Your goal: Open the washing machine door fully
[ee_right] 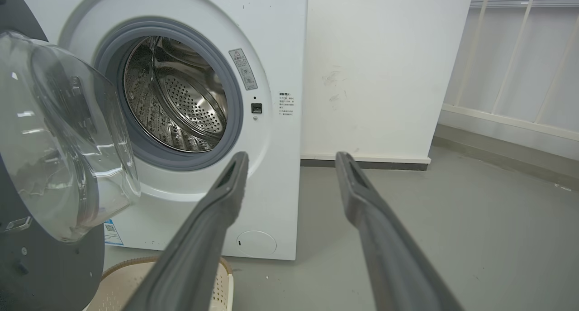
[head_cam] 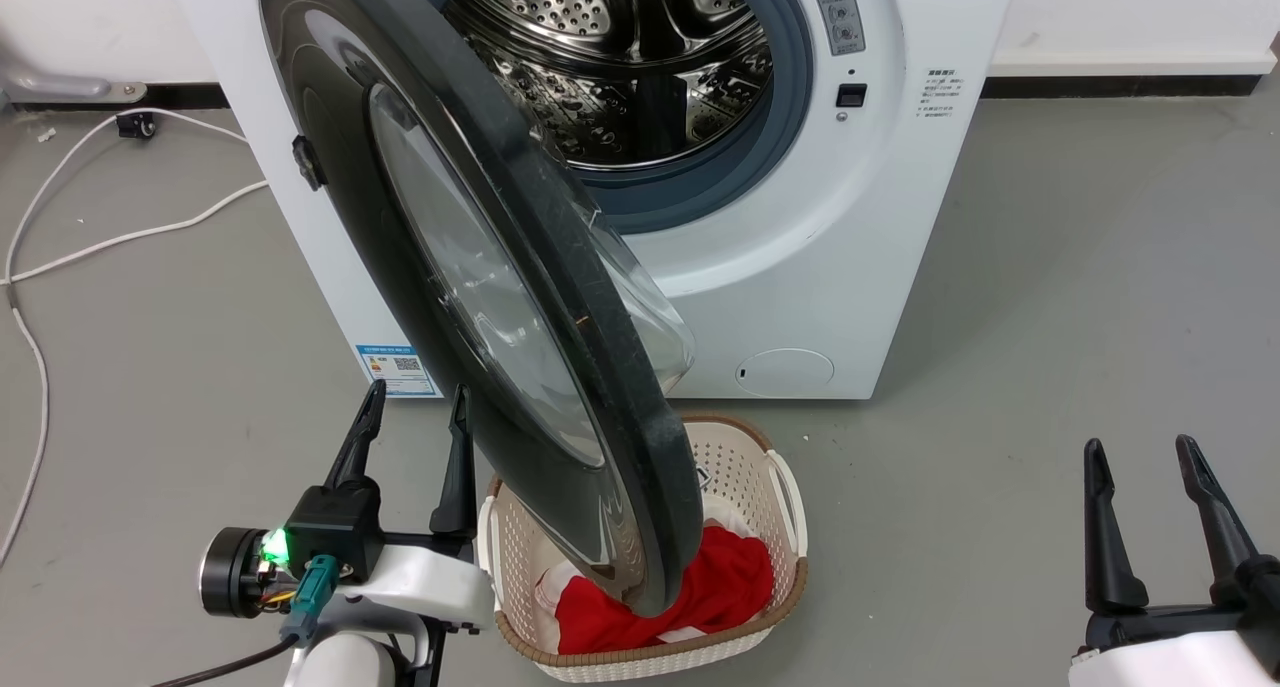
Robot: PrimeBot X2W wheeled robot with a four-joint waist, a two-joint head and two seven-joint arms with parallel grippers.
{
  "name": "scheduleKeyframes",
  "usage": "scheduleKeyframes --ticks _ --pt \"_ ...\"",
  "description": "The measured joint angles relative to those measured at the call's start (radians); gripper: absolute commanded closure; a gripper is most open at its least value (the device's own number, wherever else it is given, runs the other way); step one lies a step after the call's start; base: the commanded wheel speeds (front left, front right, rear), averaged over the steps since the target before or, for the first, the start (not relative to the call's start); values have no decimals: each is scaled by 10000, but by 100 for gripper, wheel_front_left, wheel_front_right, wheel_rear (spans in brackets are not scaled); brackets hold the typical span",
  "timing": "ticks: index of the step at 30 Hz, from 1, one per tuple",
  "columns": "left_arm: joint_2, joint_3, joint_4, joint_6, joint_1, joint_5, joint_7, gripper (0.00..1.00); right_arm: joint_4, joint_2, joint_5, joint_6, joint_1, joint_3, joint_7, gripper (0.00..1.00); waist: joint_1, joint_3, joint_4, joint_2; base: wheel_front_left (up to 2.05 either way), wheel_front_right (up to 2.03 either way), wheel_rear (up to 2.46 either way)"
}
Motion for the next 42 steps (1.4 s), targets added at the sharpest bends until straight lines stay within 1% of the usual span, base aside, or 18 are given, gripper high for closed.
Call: scheduleKeyframes --ticks 1,2,3,12,18,23,33,38,42 --pt "0 0 13 -2 1 -2 0 18 -2 0 2 0 2 -2 0 0 0 11 -1 0 0 0 0" --pt "0 -8 25 -4 1 -8 0 55 -6 0 21 0 2 2 2 0 0 18 -4 0 0 0 0" --pt "0 -4 35 -12 2 -21 0 100 -6 0 44 0 3 -2 2 0 0 19 -4 0 0 0 0" --pt "0 -6 6 -59 0 -31 0 100 -19 0 142 0 9 -33 19 0 0 63 -17 0 0 0 0" --pt "0 25 -612 -59 -97 -79 0 100 -15 0 176 0 18 -65 94 0 0 37 3 0 0 0 0" --pt "2 105 -1925 75 -436 -221 2 100 -13 0 234 0 21 -77 107 0 0 65 43 0 0 0 0" --pt "0 25 -5166 280 -1403 -313 0 100 15 0 309 0 6 -128 155 0 0 158 69 0 0 0 0" --pt "0 -619 -6178 263 -1680 -309 -4 100 71 0 320 0 -4 -140 153 0 1 147 60 0 0 0 0" --pt "-2 -1534 -6261 -19 -1675 -368 -2 100 113 0 337 0 -4 -157 151 0 0 102 52 0 0 0 0"
